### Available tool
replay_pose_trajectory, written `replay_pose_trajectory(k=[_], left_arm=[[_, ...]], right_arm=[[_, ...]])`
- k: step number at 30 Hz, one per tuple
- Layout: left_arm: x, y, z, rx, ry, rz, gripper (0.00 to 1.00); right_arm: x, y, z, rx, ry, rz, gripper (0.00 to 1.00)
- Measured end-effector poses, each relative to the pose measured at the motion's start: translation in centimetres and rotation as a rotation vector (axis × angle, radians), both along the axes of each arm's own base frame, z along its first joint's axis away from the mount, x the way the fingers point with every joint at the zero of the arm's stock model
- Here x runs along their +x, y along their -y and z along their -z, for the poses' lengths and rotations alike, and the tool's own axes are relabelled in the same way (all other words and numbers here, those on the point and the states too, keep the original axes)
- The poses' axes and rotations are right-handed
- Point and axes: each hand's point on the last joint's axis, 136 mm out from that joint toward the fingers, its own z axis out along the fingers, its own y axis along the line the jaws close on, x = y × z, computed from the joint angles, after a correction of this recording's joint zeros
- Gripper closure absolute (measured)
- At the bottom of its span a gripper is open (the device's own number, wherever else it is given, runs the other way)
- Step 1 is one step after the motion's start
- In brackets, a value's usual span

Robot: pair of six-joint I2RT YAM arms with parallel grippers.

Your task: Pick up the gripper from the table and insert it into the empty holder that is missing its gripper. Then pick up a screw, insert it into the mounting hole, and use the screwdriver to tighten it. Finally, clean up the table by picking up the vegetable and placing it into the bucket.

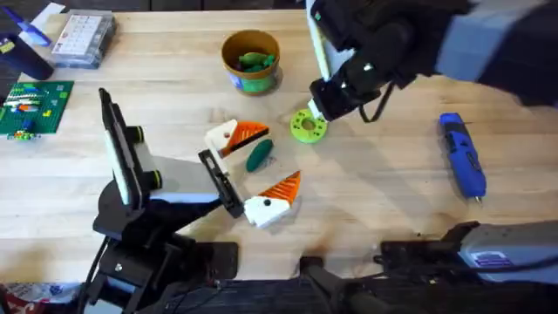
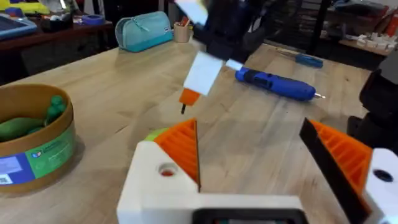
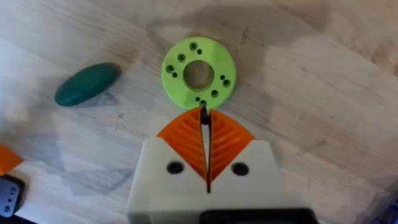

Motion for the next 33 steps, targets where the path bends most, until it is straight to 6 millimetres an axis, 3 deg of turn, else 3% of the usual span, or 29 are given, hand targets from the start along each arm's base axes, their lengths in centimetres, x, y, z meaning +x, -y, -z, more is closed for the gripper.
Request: replay_pose_trajectory(k=[7,18,26,33], left_arm=[[0.0,0.0,0.0,0.000,0.000,0.000,0.007],[0.0,0.0,0.0,0.000,0.000,0.000,0.007],[0.0,0.0,0.0,0.000,0.000,0.000,0.007],[0.0,0.0,0.0,0.000,0.000,0.000,0.007]], right_arm=[[-0.9,-0.3,-4.5,0.114,0.080,-0.018,0.998],[-1.9,-2.2,-6.7,0.223,0.058,-0.066,0.998],[-1.9,-4.2,-11.5,0.267,0.091,-0.112,0.998],[-2.4,-7.7,-12.4,0.239,0.046,-0.198,0.998]])
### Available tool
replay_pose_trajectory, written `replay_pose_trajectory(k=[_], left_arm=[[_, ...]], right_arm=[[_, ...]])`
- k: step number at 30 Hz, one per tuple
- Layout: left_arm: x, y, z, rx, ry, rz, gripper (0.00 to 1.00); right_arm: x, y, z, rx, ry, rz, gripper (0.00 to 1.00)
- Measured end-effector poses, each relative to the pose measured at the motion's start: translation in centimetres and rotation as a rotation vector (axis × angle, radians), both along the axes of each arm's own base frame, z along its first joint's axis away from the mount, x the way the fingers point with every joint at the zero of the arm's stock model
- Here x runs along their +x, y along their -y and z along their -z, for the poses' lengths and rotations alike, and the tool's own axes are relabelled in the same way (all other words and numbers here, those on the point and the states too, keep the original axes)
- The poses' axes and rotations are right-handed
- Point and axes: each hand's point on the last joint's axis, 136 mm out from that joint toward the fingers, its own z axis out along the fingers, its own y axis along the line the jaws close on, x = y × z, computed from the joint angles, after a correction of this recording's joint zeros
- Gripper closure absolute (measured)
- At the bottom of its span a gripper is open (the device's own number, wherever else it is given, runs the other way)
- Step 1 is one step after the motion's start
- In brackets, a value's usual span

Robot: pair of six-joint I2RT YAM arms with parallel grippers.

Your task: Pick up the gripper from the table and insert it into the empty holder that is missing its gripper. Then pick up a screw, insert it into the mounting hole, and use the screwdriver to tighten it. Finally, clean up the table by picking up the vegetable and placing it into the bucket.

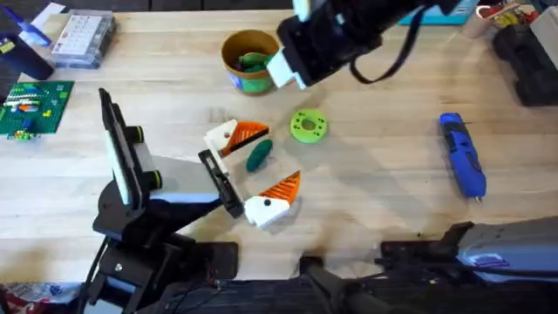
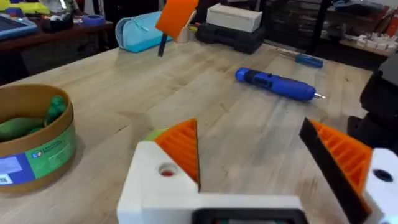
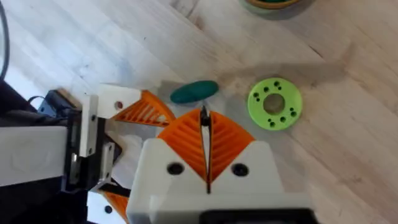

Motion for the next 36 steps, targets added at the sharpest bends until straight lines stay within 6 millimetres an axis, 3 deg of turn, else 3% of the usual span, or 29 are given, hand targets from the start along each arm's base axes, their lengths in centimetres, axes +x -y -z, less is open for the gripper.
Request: replay_pose_trajectory(k=[8,13,24,36], left_arm=[[0.0,0.0,0.0,0.000,0.000,0.000,0.007],[0.0,0.0,0.0,0.000,0.000,0.000,0.007],[0.0,0.0,0.0,0.000,0.000,0.000,0.007],[0.0,0.0,0.0,0.000,0.000,0.000,0.007]], right_arm=[[-1.7,-4.8,-0.6,-0.003,0.022,-0.145,0.998],[-3.5,-6.7,-0.9,0.007,0.040,-0.222,0.998],[-6.1,-8.0,0.0,-0.023,0.015,-0.298,0.998],[-6.2,-7.8,1.1,-0.055,-0.013,-0.299,0.998]])
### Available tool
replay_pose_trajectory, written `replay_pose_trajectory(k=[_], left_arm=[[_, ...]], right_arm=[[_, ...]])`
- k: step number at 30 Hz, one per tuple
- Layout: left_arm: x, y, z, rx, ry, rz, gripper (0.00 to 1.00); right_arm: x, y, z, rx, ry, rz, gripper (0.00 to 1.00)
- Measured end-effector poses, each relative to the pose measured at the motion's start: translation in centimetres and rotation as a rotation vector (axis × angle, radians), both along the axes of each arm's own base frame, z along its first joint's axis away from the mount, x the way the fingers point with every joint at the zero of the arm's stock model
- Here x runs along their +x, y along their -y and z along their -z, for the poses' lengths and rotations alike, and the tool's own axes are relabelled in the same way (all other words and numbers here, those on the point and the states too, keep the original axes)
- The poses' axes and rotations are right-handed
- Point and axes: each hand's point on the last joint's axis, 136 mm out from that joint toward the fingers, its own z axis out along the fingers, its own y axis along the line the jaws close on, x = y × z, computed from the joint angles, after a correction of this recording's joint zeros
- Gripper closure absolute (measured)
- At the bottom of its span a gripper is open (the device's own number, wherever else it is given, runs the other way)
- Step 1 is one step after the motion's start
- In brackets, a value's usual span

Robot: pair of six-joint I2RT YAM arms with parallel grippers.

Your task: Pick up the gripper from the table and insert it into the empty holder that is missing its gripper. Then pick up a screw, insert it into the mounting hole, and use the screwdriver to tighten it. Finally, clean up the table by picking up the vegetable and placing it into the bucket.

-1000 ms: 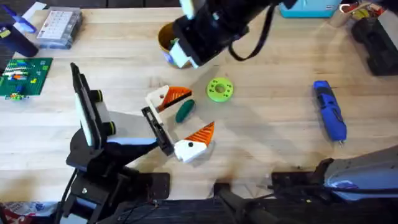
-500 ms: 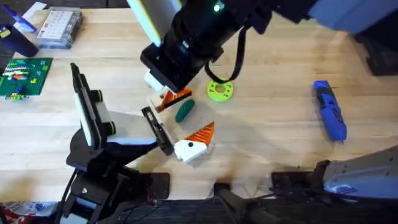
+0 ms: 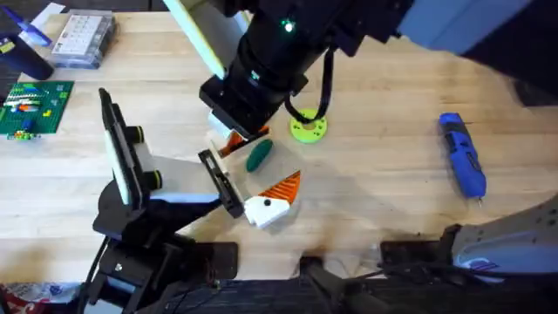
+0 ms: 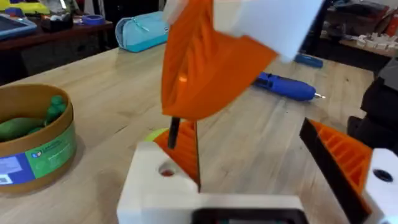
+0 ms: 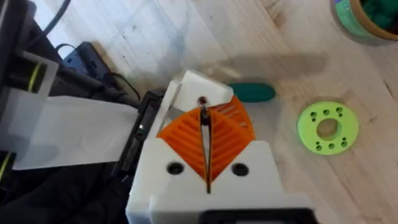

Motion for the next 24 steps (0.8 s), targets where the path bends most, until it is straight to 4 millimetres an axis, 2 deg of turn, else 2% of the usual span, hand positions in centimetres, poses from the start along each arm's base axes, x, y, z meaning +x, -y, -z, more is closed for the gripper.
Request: replay_pose_trajectory(k=[10,24], left_arm=[[0.0,0.0,0.0,0.000,0.000,0.000,0.007],[0.0,0.0,0.0,0.000,0.000,0.000,0.007]], right_arm=[[0.1,-0.1,0.1,0.001,0.000,0.000,0.998],[0.1,-0.8,1.8,-0.025,-0.038,-0.009,0.998]])
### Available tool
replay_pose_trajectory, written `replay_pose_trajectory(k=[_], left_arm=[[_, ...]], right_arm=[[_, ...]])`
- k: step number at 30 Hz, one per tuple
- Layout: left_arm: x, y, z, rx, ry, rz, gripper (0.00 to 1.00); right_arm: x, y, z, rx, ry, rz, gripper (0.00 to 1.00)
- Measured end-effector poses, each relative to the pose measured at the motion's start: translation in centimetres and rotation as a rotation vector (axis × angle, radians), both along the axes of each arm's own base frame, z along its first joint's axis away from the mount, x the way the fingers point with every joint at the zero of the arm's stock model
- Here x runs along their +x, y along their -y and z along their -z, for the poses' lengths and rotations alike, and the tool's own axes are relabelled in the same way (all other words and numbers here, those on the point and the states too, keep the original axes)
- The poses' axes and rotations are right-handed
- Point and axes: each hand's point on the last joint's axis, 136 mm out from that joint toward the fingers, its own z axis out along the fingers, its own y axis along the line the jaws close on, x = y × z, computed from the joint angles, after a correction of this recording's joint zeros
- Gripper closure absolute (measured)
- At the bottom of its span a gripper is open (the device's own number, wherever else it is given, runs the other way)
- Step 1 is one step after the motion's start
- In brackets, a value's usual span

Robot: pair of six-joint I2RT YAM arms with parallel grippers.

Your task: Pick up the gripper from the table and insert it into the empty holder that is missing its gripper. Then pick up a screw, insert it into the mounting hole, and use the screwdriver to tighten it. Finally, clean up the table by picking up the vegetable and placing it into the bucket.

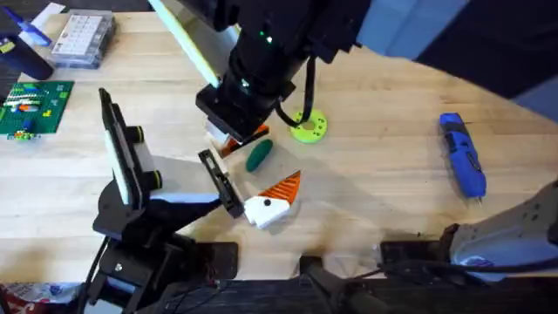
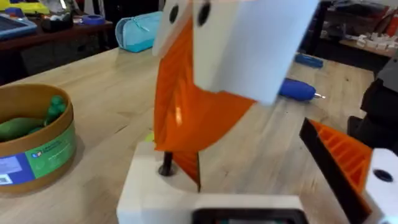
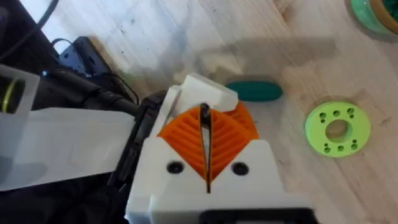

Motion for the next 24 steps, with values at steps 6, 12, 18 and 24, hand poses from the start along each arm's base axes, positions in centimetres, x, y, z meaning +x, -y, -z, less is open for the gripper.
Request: replay_pose_trajectory(k=[6,12,18,24], left_arm=[[0.00,0.00,0.00,0.000,0.000,0.000,0.007],[0.00,0.00,0.00,0.000,0.000,0.000,0.007],[0.00,0.00,0.00,0.000,0.000,0.000,0.007],[0.00,0.00,0.00,0.000,0.000,0.000,0.007]], right_arm=[[-0.03,-0.01,0.00,0.001,-0.002,-0.001,0.998],[-0.21,0.30,0.51,-0.024,-0.017,0.000,0.998],[-0.19,0.27,0.66,-0.027,-0.019,0.000,0.998],[-0.16,0.20,0.67,-0.025,-0.018,-0.001,0.998]])
